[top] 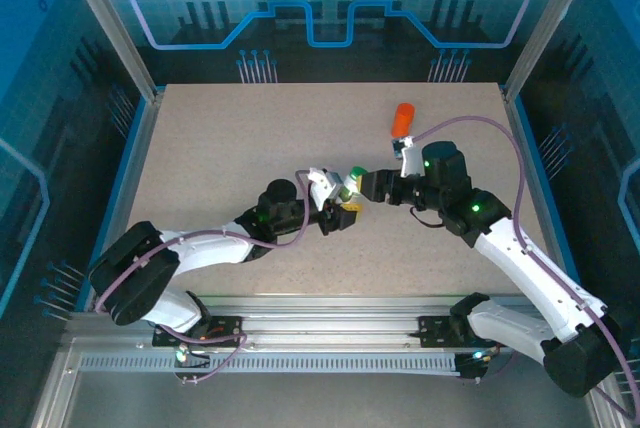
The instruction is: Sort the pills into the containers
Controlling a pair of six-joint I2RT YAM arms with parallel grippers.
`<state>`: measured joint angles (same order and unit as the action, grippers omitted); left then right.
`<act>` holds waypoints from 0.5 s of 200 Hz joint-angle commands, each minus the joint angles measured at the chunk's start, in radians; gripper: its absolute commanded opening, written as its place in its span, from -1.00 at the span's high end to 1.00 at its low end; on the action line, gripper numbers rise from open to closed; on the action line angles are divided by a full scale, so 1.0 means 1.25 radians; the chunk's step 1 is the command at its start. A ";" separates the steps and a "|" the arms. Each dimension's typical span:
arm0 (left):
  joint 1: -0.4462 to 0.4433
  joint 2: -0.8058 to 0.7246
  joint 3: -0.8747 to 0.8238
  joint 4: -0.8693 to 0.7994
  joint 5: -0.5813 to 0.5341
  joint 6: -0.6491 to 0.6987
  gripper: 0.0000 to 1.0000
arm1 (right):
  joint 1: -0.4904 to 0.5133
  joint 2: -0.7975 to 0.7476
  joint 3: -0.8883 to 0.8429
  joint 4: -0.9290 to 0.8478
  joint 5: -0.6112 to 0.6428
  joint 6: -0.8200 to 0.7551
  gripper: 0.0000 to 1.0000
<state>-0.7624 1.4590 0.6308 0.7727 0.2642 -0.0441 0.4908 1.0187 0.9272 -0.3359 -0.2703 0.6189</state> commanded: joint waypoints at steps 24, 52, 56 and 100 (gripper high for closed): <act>-0.007 -0.029 0.029 0.045 -0.100 0.046 1.00 | 0.010 -0.047 -0.066 0.163 0.102 0.195 -0.30; -0.007 -0.017 0.042 0.033 -0.114 0.036 1.00 | 0.077 -0.011 -0.026 0.147 0.198 0.167 -0.40; -0.007 -0.018 0.044 0.028 -0.114 0.036 1.00 | 0.084 -0.004 -0.013 0.135 0.213 0.161 -0.40; -0.008 -0.021 0.051 0.007 -0.100 0.045 1.00 | 0.124 0.076 0.063 0.077 0.279 0.109 -0.33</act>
<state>-0.7639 1.4555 0.6506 0.7639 0.1371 -0.0193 0.6296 1.0710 0.9367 -0.2016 -0.0120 0.7902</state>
